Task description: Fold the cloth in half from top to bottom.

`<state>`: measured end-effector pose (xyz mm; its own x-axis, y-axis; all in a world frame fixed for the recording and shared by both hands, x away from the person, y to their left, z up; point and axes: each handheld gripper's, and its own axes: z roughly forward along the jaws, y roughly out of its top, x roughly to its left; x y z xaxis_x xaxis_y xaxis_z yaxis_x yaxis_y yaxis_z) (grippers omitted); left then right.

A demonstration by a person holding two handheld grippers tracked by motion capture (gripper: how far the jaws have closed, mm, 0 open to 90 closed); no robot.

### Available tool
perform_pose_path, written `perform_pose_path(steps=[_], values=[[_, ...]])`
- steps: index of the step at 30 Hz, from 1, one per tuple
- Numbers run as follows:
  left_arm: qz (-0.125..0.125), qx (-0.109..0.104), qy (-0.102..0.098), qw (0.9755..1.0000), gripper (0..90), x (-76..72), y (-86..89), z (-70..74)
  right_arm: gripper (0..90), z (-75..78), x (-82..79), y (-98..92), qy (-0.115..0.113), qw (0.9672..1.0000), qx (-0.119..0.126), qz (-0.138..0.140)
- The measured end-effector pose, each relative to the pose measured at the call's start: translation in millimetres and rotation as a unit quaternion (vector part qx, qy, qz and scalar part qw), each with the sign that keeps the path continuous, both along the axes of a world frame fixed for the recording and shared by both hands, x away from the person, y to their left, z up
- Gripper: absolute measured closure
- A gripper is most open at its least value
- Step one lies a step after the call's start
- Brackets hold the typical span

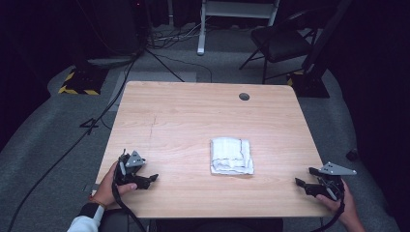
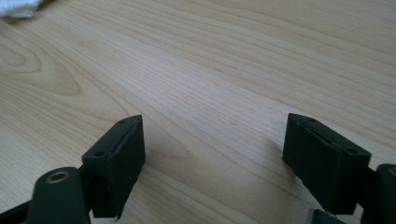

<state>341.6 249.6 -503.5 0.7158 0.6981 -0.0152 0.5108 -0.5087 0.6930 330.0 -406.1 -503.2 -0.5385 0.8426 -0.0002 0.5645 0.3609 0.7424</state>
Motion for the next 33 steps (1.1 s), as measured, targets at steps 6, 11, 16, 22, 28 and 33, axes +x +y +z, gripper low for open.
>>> perform_pose_path(steps=[6,11,16,22,28,33], values=[[0.007,0.000,-0.001,1.0000,18.9,-1.5,1.6,-0.2,20.9,-0.2,0.8,0.5,-0.001,1.0000,0.000,-0.005],[0.008,0.000,-0.001,1.0000,18.8,-1.7,1.5,-0.2,20.9,-0.3,1.1,0.7,-0.001,1.0000,-0.001,-0.007],[0.008,0.000,-0.001,1.0000,18.8,-1.7,1.5,-0.2,20.9,-0.2,0.9,0.2,-0.001,0.9999,-0.002,-0.011],[0.008,0.000,-0.001,1.0000,18.8,-1.6,1.5,-0.2,20.8,-0.2,1.1,0.0,-0.001,0.9999,-0.001,-0.011],[0.008,0.000,-0.001,1.0000,18.8,-1.6,1.5,-0.2,20.8,-0.2,1.1,0.0,-0.001,0.9999,-0.001,-0.011],[0.008,0.000,-0.001,1.0000,18.8,-1.6,1.5,-0.2,20.8,-0.2,1.1,0.0,-0.001,0.9999,-0.001,-0.011]])
